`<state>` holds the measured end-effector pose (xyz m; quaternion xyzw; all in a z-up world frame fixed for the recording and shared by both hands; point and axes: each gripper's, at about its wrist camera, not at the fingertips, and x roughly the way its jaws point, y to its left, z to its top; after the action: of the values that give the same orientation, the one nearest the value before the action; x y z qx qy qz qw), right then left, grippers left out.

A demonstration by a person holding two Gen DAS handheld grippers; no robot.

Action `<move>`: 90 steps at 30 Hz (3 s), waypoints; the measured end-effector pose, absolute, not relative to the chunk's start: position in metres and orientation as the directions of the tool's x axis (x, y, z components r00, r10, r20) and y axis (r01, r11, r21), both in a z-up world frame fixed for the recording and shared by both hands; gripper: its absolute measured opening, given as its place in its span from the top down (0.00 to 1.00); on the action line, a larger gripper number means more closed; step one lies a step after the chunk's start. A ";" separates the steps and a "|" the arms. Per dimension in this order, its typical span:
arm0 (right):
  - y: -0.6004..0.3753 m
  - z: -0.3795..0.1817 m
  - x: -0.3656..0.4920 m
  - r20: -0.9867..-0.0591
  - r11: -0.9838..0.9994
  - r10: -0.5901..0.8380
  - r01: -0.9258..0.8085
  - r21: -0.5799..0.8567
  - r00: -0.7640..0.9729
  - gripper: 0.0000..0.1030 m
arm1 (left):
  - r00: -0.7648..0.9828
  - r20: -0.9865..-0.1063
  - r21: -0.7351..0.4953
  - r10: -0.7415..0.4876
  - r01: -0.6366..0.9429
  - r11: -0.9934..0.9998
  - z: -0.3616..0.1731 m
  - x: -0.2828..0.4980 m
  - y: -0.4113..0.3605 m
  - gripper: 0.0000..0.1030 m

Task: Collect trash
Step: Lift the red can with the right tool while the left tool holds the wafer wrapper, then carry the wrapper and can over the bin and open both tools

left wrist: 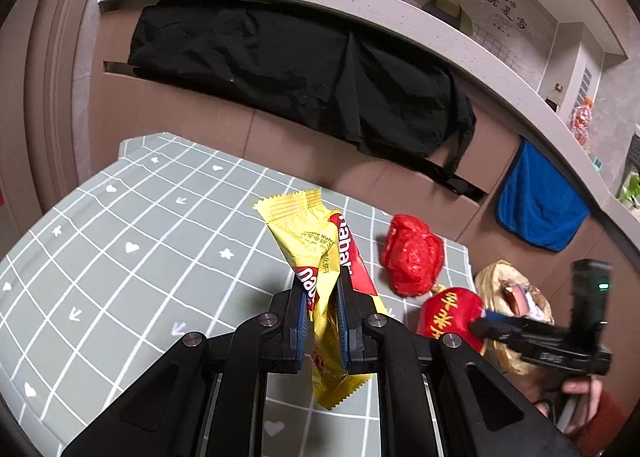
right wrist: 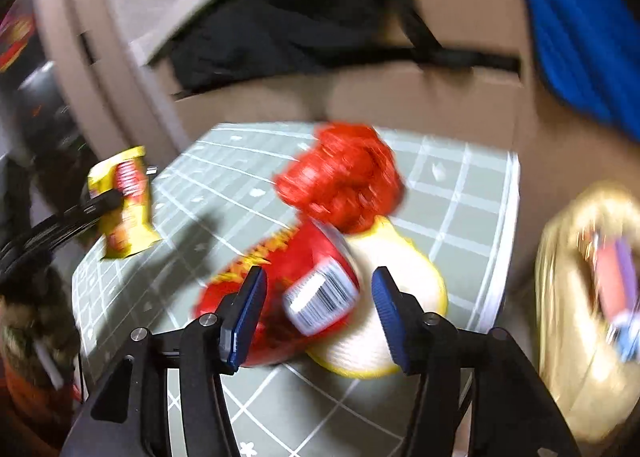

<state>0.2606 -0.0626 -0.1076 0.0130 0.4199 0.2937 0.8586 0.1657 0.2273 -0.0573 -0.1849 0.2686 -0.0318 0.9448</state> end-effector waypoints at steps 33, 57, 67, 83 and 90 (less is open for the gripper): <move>-0.045 -0.096 0.226 -0.714 0.746 0.482 -0.665 0.030 0.508 0.51 | 0.860 -0.484 -0.299 -0.164 0.014 0.954 -0.035 0.148 0.180 0.87; -0.100 0.004 0.230 -0.524 0.771 0.575 -0.631 0.090 0.628 0.73 | 0.892 -0.385 -0.218 -0.237 0.162 0.963 0.022 0.169 0.115 0.87; -0.134 0.006 0.251 -0.466 0.776 0.599 -0.615 0.139 0.651 0.73 | 0.860 -0.432 -0.195 -0.273 0.207 0.959 0.016 0.206 0.072 0.87; -0.275 0.064 0.223 -0.359 0.932 0.345 -0.362 0.022 0.867 0.73 | 0.777 -0.392 -0.167 -0.493 0.467 0.868 0.041 0.241 -0.092 0.87; -0.327 0.038 0.240 -0.426 0.960 0.275 -0.268 0.077 0.862 0.73 | 0.705 -0.451 -0.210 -0.547 0.512 0.833 0.016 0.263 -0.138 0.87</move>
<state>0.2404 -0.3268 0.0383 0.0078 0.2218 0.1409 0.9648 0.2633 -0.1382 0.0164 -0.0342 0.2550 -0.2871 0.9227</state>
